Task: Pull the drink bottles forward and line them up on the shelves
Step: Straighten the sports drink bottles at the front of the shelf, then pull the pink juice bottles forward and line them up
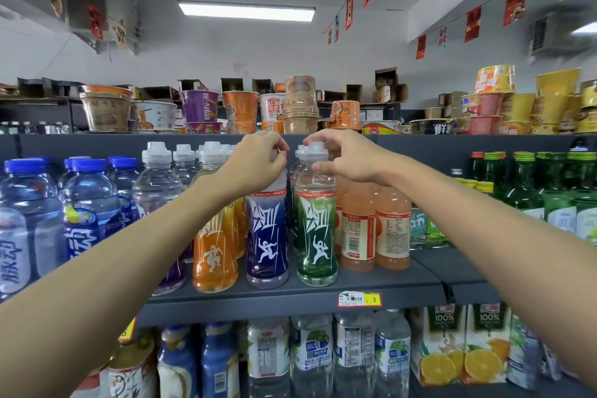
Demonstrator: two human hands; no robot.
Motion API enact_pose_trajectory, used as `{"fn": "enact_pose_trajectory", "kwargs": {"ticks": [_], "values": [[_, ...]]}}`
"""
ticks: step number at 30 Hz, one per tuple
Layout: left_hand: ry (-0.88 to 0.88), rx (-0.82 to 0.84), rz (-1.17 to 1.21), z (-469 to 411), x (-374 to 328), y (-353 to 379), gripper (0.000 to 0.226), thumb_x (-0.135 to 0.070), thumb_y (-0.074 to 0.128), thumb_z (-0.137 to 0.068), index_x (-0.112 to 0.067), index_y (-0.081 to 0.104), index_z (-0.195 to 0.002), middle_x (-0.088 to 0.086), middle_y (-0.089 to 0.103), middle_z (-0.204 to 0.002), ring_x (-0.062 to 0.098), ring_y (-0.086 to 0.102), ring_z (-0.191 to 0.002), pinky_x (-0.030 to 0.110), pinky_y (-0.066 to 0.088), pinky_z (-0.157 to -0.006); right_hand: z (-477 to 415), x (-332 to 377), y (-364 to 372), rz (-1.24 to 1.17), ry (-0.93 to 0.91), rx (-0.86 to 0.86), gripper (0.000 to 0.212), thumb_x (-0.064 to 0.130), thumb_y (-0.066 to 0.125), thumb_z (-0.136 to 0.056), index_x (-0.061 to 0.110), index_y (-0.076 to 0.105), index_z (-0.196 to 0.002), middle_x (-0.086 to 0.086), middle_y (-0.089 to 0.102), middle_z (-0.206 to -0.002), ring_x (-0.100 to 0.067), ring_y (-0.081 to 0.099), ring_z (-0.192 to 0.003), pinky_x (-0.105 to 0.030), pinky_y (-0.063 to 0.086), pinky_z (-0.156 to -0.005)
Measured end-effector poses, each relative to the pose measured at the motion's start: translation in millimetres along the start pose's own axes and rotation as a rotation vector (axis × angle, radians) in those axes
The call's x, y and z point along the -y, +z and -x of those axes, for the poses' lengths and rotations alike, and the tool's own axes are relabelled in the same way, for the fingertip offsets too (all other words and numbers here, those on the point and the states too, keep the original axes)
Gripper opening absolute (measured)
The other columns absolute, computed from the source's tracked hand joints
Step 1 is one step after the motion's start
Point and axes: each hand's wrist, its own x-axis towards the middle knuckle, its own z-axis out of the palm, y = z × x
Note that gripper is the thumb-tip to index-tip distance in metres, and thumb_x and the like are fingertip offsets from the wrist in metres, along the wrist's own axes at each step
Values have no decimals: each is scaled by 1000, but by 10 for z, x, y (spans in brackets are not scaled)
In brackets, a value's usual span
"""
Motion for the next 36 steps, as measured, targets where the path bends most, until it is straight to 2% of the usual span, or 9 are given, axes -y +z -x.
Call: {"fn": "enact_pose_trajectory", "kwargs": {"ticks": [5, 10, 14, 18, 22, 24, 27, 29, 36], "values": [[-2, 9, -10, 13, -30, -24, 18, -19, 55, -98, -13, 68, -109, 2, 66, -111, 12, 55, -101, 28, 45, -88, 7, 2, 41, 45, -11, -9, 54, 20, 73, -90, 29, 51, -138, 0, 58, -137, -18, 56, -123, -45, 48, -104], [-13, 14, -26, 17, -53, -31, 18, -18, 54, -98, -13, 67, -109, 2, 65, -112, 15, 56, -103, 30, 46, -89, 0, -10, 85, 153, -33, -46, 55, 24, 70, -92, 29, 47, -142, 2, 57, -138, -17, 55, -122, -35, 47, -100], [-6, 16, -35, 20, -50, -31, 18, -19, 55, -98, -13, 67, -110, 2, 65, -112, 12, 54, -101, 25, 42, -87, 6, -10, 91, 157, -26, -37, 56, 24, 68, -94, 30, 45, -144, 1, 56, -139, -17, 56, -121, -37, 49, -100], [4, 21, -144, -1, -67, -62, 24, -32, 52, -100, -17, 67, -111, 3, 62, -115, 19, 57, -107, 36, 47, -91, 54, -29, 44, 185, -45, -15, 58, 31, 67, -95, 30, 42, -148, 1, 55, -141, -15, 54, -123, -32, 45, -100], [95, -118, -199, -48, -214, -74, 33, -38, 51, -98, -18, 65, -120, 3, 59, -121, 19, 51, -113, 39, 42, -97, 198, -239, -63, 154, -58, -206, 54, 43, 61, -95, 30, 46, -145, 3, 57, -138, -13, 54, -123, -35, 45, -103], [164, -82, -176, -48, -362, -36, 38, -38, 51, -98, -18, 61, -128, 2, 57, -127, 17, 50, -117, 36, 39, -98, 235, -394, -149, 350, -48, -311, 48, 42, 56, -96, 29, 51, -141, 2, 57, -141, -19, 51, -129, -44, 42, -108], [224, 28, -204, -29, -563, 73, 48, -40, 51, -98, -16, 52, -140, 3, 54, -137, 18, 47, -127, 36, 35, -106, 246, -566, -217, 716, -19, -228, 47, 47, 48, -98, 26, 55, -140, -3, 62, -136, -28, 52, -127, -48, 35, -110], [200, 65, -219, -12, -629, 139, 53, -43, 51, -98, -15, 48, -144, 3, 51, -142, 18, 45, -131, 37, 34, -109, 231, -634, -194, 800, -23, -152, 50, 54, 44, -99, 25, 57, -137, -6, 70, -123, -31, 55, -119, -48, 34, -107], [187, 9, -198, -32, -749, 182, 49, -37, 51, -99, -12, 51, -141, 4, 52, -139, 19, 46, -129, 35, 36, -108, 215, -595, -354, 546, 53, -33, 41, 55, 50, -99, 35, 63, -132, -1, 70, -120, -30, 52, -126, -47, 23, -112]]}}
